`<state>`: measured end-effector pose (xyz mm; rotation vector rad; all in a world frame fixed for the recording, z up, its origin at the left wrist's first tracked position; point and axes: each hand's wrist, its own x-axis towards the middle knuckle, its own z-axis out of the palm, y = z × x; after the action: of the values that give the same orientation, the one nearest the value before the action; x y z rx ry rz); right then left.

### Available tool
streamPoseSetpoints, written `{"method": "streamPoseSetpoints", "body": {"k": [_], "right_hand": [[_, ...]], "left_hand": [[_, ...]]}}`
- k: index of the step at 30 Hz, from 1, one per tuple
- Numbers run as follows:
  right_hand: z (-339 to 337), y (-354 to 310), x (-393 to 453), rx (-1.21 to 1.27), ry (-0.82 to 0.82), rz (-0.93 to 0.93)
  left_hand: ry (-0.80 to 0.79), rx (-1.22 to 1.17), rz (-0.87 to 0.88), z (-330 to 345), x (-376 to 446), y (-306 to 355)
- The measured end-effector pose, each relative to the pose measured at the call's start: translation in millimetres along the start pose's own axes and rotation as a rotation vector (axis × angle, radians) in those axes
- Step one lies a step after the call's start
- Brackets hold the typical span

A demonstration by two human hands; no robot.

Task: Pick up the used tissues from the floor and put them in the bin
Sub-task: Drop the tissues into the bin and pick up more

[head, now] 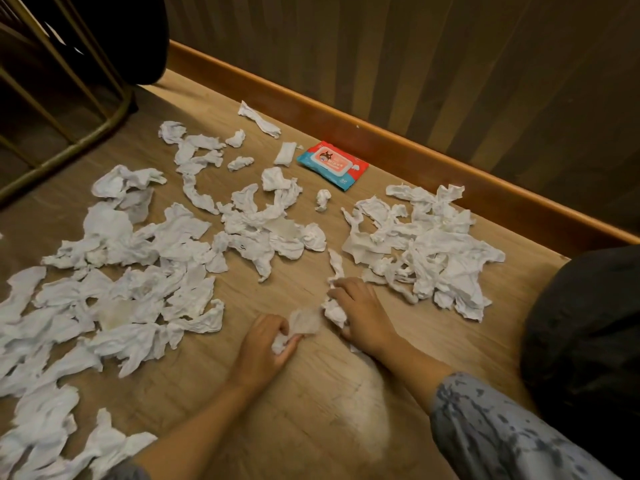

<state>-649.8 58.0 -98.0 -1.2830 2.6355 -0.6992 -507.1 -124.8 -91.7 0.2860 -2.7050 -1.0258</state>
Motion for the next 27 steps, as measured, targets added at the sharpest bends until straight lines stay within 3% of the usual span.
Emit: {"method": "streamPoseSetpoints", "body": {"k": [4, 8, 11, 16, 20, 23, 27], "right_hand": [[0.3, -12.8, -36.3, 0.113, 0.150, 0.105], [-2.6, -22.6, -57.8, -0.024, 0.168, 0.189], [-6.1, -16.1, -62.0, 0.016, 0.192, 0.329], [-21.4, -15.8, -81.9, 0.215, 0.127, 0.360], [-41.6, -31.1, -98.4, 0.360, 0.072, 0.272], [-69.0, -45.1, -94.8, 0.352, 0.225, 0.142], [-131.0, -55.1, -78.7, 0.311, 0.505, 0.146]], "left_hand": [[0.042, 0.022, -0.141, -12.4, -19.6, -7.3], [0.126, -0.016, -0.179, -12.0, -11.5, 3.0], [0.169, -0.122, -0.283, -8.2, -1.9, 22.1], [0.062, -0.323, -0.490, -5.9, 12.2, 53.4], [-0.016, -0.371, -0.466, -7.6, 15.0, 79.0], [-0.062, -0.402, -0.411, -14.4, 25.4, 102.7], [-0.093, -0.422, -0.278, -27.7, 53.1, 152.7]]}}
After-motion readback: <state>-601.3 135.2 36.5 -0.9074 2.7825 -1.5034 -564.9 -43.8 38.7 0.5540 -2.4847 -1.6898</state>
